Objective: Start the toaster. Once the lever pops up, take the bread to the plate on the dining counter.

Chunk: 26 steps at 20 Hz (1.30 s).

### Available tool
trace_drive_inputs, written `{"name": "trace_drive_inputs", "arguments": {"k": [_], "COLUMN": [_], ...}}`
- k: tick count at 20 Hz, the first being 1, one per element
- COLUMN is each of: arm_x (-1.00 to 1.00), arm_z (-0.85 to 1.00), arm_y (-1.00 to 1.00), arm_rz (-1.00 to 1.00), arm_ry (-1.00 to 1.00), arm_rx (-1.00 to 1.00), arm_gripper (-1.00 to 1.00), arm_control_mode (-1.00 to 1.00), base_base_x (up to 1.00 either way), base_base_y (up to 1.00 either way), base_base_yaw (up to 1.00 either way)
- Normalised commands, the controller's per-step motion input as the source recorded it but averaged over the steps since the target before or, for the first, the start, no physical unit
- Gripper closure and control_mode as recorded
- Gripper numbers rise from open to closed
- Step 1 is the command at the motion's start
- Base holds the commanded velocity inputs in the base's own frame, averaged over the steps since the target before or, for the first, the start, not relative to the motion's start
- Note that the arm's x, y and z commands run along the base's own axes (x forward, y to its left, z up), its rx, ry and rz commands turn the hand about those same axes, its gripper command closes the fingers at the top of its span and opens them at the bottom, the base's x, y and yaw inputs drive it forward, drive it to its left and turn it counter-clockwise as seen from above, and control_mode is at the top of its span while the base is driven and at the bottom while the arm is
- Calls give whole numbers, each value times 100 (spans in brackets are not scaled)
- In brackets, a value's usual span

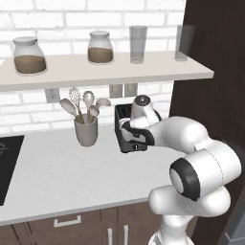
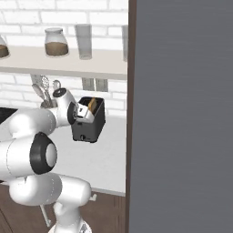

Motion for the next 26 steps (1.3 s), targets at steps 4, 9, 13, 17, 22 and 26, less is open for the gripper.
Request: {"name": "trace_drive_inputs", "arguments": {"k": [4,9,13,17,22,26], "arm_x": [-31,-18,0,0,-42,-100], "arm_z": [-79,-75,-56,-56,3,98], "arm_y": [0,0,0,0,-3,-20], "arm_rz": [0,0,-1,0,0,-2], "arm_ry": [0,-1,-10,-12,-18,-17], "arm_rx": [0,0,-1,-1,1,24], "arm_gripper": [100,100,100,100,100,100], "arm_control_mode": [-100,-100,-100,-100,-100,-100], "base_base_x": [0,0,0,0,0,0], "base_base_y": [0,0,0,0,0,0], "base_base_yaw": [0,0,0,0,0,0]}}
